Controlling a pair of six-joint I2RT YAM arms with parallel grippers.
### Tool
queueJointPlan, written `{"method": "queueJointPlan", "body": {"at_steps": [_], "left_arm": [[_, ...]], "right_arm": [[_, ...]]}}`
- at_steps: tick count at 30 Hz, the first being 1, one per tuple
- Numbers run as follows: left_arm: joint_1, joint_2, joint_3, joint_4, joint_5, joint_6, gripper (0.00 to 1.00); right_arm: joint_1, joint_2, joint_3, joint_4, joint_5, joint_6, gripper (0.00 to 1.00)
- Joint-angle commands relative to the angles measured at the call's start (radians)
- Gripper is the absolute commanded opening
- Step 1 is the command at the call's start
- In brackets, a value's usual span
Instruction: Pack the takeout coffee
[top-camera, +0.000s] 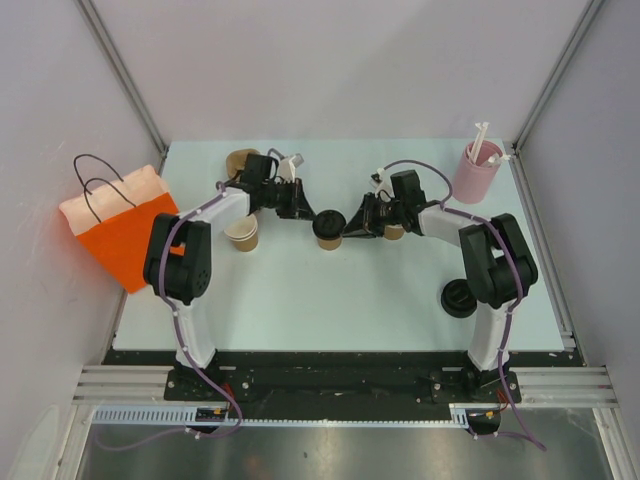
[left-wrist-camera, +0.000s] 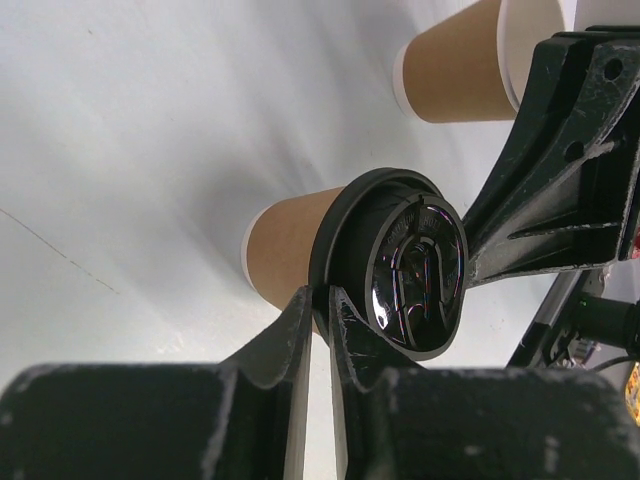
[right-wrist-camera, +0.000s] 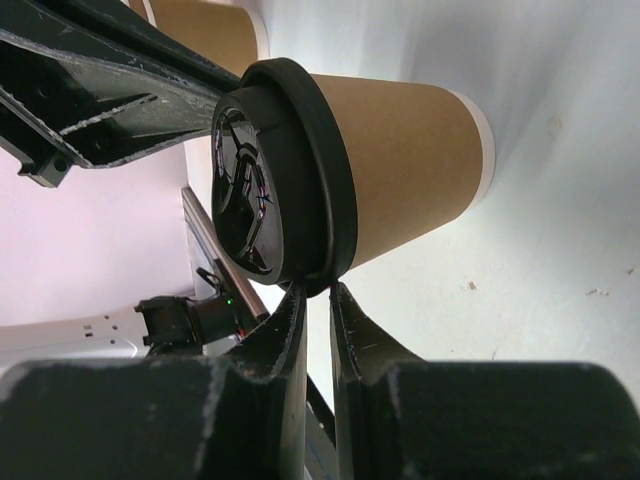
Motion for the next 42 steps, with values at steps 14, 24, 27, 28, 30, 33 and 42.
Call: {"method": "queueJointPlan", "body": {"at_steps": [14, 24, 27, 28, 30, 33, 42], "left_arm": [[0.024, 0.123, 0.11, -0.052, -0.111, 0.03, 0.15], [0.032, 0.109, 0.129, -0.053, -0.099, 0.036, 0.33], [0.041, 0.1, 0.13, -0.052, -0.095, 0.033, 0.38], [0.044, 0.1, 0.13, -0.052, -0.095, 0.029, 0.39], [0.052, 0.102, 0.135, -0.052, -0.092, 0.022, 0.41], [0.062, 0.091, 0.136, -0.053, -0.09, 0.019, 0.42], [0.075, 0.071, 0.182, -0.053, -0.059, 0.028, 0.47]], "right_arm": [[0.026, 0.18, 0.164, 0.111, 0.189, 0.033, 0.08], [0.024, 0.186, 0.198, 0.078, 0.186, 0.009, 0.2], [0.023, 0.177, 0.203, 0.083, 0.177, 0.004, 0.24], [0.021, 0.177, 0.206, 0.081, 0.171, 0.003, 0.25], [0.02, 0.174, 0.216, 0.074, 0.167, -0.005, 0.26], [0.018, 0.155, 0.221, 0.063, 0.164, -0.022, 0.29], [0.014, 0.103, 0.273, -0.012, 0.134, -0.097, 0.37]]}}
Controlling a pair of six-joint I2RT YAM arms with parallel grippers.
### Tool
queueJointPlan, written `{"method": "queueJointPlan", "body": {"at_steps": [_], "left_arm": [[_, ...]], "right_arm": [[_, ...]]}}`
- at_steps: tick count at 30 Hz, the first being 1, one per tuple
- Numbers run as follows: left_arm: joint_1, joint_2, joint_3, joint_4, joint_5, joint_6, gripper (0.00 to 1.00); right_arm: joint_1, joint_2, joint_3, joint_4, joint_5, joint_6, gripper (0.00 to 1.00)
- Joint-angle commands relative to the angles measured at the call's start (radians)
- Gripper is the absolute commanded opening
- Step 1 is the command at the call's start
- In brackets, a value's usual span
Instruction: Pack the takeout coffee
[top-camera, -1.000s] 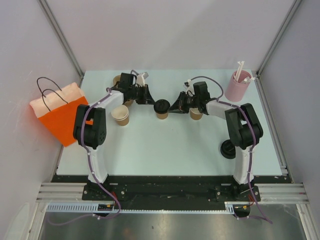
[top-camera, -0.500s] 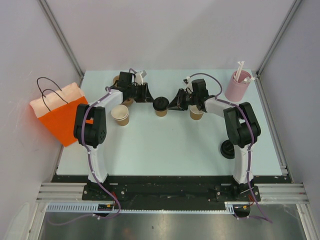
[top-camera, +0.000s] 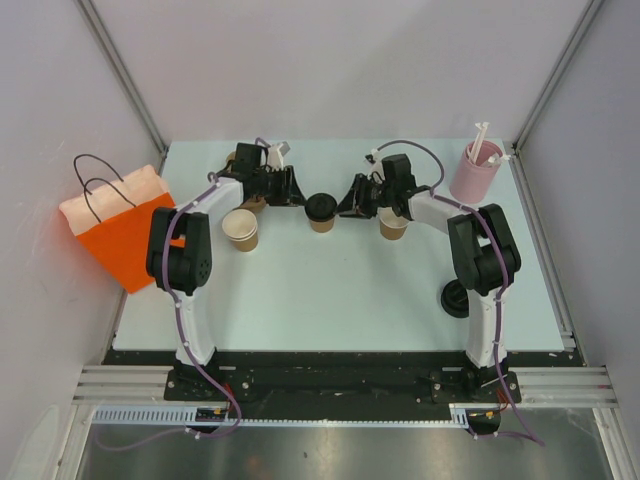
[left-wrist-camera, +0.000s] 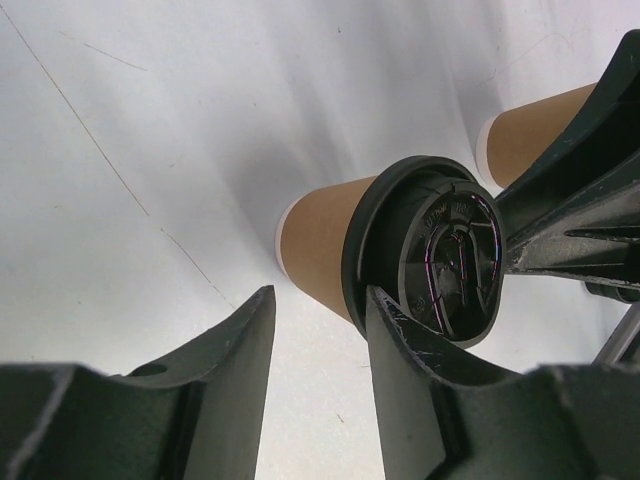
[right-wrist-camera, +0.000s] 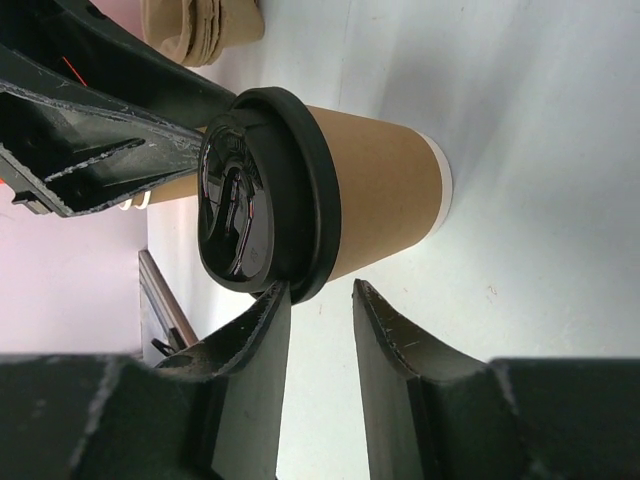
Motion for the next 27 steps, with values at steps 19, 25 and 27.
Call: {"method": "queueJointPlan", "body": {"at_steps": [19, 25, 27], "left_arm": [[0.015, -0.02, 0.092, -0.03, 0.021, -0.027, 0.49], [0.02, -0.143, 0.083, -0.057, -0.002, 0.048, 0.55], [0.02, -0.186, 0.063, -0.07, -0.011, 0.09, 0.58]], "right_arm": [[-0.016, -0.127, 0.133, -0.177, -0.043, -0.166, 0.44], [-0.038, -0.274, 0.222, -0.6, 0.058, -0.567, 0.5], [-0.036, -0.34, 0.236, -0.785, 0.239, -0.654, 0.51]]}}
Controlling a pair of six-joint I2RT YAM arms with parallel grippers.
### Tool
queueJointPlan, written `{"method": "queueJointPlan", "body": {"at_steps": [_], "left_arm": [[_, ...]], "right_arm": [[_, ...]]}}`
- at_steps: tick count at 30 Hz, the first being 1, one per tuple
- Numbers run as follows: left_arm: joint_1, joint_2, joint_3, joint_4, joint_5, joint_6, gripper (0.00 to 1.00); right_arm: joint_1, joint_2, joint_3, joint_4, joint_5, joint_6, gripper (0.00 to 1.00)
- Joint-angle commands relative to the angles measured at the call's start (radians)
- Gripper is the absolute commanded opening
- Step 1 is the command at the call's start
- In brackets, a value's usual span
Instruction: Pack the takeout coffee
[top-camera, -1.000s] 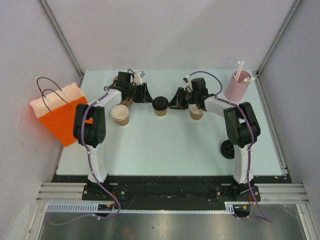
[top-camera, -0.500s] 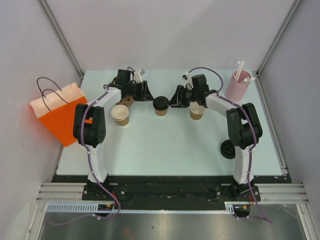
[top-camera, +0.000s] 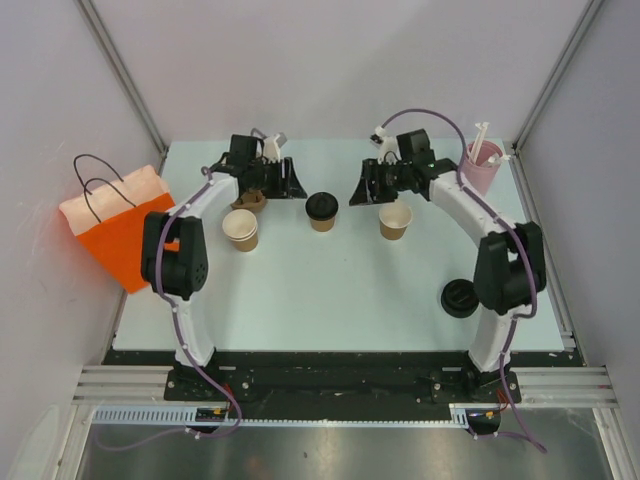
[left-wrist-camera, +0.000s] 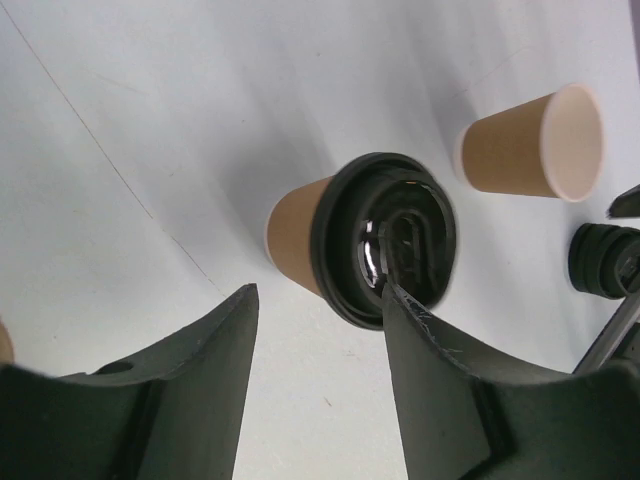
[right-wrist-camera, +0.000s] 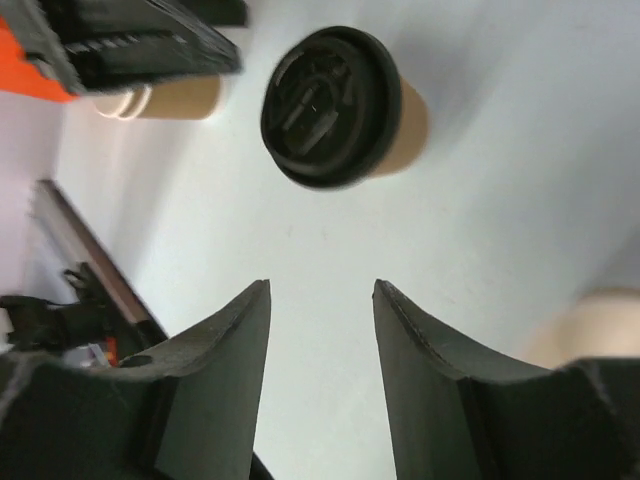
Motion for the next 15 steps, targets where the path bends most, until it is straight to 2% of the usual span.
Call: {"method": "queueJointPlan", "body": {"at_steps": [1, 2, 3, 6, 10, 11, 15], "left_arm": [[0.009, -0.176, 0.007, -0.018, -0.008, 0.096, 0.6], [0.008, -0.211, -0.009, -0.027, -0.006, 0.107, 0.61], [0.009, -0.225, -0.016, -0.034, -0.006, 0.127, 0.61], [0.008, -0.273, -0.044, -0.057, 0.003, 0.153, 0.62], [0.009, -0.298, -0.075, -0.07, 0.032, 0.179, 0.62], [0.009, -0.298, -0.078, -0.072, 0.032, 0.182, 0.62], [0.009, -0.299, -0.085, -0.078, 0.032, 0.19, 0.61]], "right_arm": [[-0.008, -0.203, 0.08, -0.414, 0.294, -0.323, 0.51], [-0.007, -0.225, 0.049, -0.451, 0.378, -0.346, 0.51], [-0.01, -0.27, 0.029, -0.513, 0.529, -0.345, 0.52], [-0.007, -0.337, -0.084, -0.591, 0.69, -0.348, 0.52], [0.073, -0.438, -0.224, -0.665, 0.798, -0.464, 0.51], [0.088, -0.441, -0.244, -0.683, 0.859, -0.487, 0.51], [0.136, -0.426, -0.357, -0.699, 0.924, -0.534, 0.51]]}}
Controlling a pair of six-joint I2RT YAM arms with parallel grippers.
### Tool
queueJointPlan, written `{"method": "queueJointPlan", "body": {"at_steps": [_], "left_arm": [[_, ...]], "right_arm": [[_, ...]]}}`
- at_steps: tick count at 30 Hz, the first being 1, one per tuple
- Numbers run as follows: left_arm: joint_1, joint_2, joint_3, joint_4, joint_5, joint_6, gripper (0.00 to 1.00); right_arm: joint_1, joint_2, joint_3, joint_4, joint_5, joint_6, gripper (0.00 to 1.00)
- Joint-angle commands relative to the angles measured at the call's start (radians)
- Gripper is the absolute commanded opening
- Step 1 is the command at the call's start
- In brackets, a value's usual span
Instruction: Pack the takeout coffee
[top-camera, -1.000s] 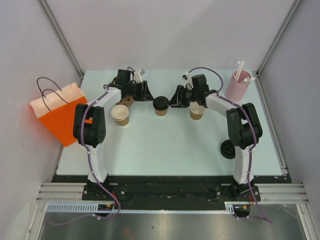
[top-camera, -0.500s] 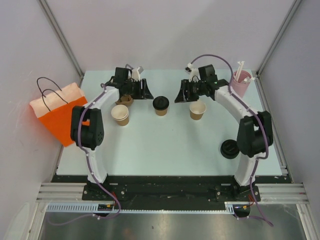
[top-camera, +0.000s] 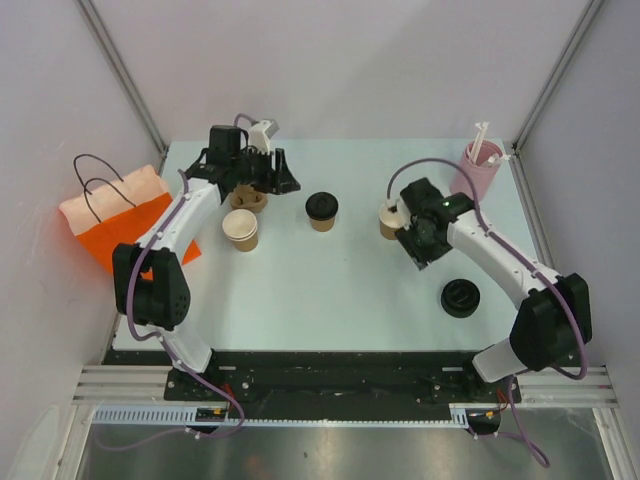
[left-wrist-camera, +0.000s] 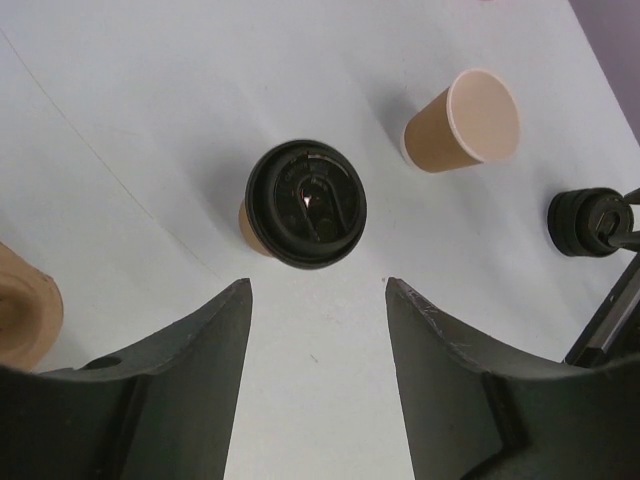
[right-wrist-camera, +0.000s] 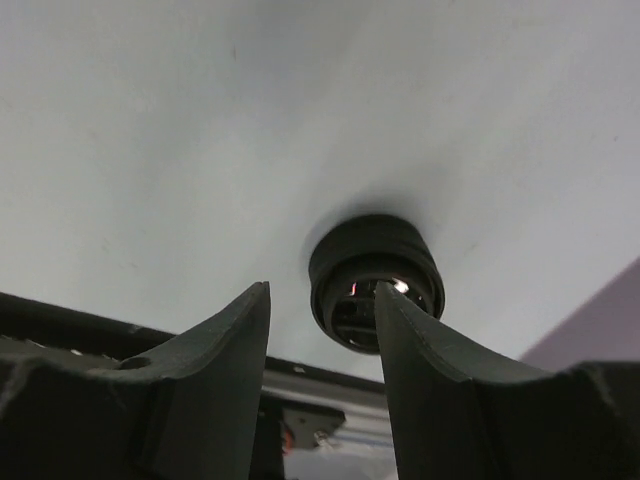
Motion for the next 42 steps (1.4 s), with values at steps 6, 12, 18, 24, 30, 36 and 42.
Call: {"method": "queueJointPlan", "body": {"at_steps": [6, 12, 18, 24, 30, 36, 42], "left_arm": [[0.006, -0.03, -0.046, -0.03, 0.04, 0.087, 0.6], [0.006, -0.029, -0.048, -0.033, 0.055, 0.081, 0.59], [0.006, -0.026, -0.045, -0.031, 0.067, 0.074, 0.57], [0.006, -0.015, -0.039, -0.031, 0.084, 0.059, 0.57], [0.008, -0.012, -0.033, -0.034, 0.095, 0.05, 0.56], [0.008, -0.018, -0.022, -0.037, 0.094, 0.047, 0.56], [0.008, -0.016, -0.019, -0.042, 0.101, 0.044, 0.56]], "right_arm": [[0.076, 0.034, -0.163, -0.099, 0.194, -0.089, 0.48], [0.074, 0.043, -0.219, -0.101, 0.204, -0.077, 0.43], [0.06, 0.018, -0.285, -0.09, 0.156, -0.077, 0.44], [0.057, 0.023, -0.317, -0.026, 0.184, -0.085, 0.36], [0.042, 0.034, -0.322, 0.013, 0.184, -0.086, 0.33], [0.037, 0.061, -0.325, 0.024, 0.179, -0.077, 0.3], [0.03, 0.06, -0.337, 0.01, 0.184, -0.072, 0.29]]}}
